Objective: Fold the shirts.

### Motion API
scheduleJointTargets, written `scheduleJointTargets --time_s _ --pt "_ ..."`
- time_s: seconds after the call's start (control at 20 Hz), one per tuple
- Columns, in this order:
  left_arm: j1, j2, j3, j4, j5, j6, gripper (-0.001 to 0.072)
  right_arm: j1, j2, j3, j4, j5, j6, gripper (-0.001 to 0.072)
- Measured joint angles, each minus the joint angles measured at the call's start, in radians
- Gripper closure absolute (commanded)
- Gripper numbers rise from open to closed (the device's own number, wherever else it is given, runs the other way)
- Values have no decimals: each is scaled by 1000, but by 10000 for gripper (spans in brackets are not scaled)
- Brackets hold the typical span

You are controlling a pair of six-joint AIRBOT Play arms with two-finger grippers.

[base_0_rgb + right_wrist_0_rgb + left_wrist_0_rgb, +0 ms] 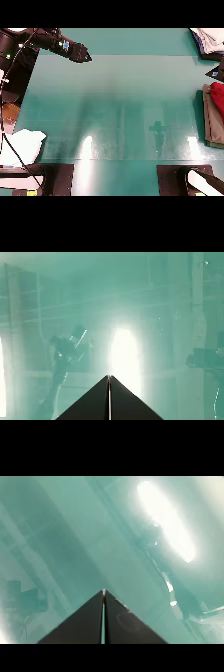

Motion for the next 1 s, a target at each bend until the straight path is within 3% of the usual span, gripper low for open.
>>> scheduleJointTargets --time_s 0.8,1.0 --pt "8 5 7 9 49 -5 684 0 0 0 3 58 0 697" --pt "58 87 11 204 -82 -73 683 1 0 0 3 63 0 697"
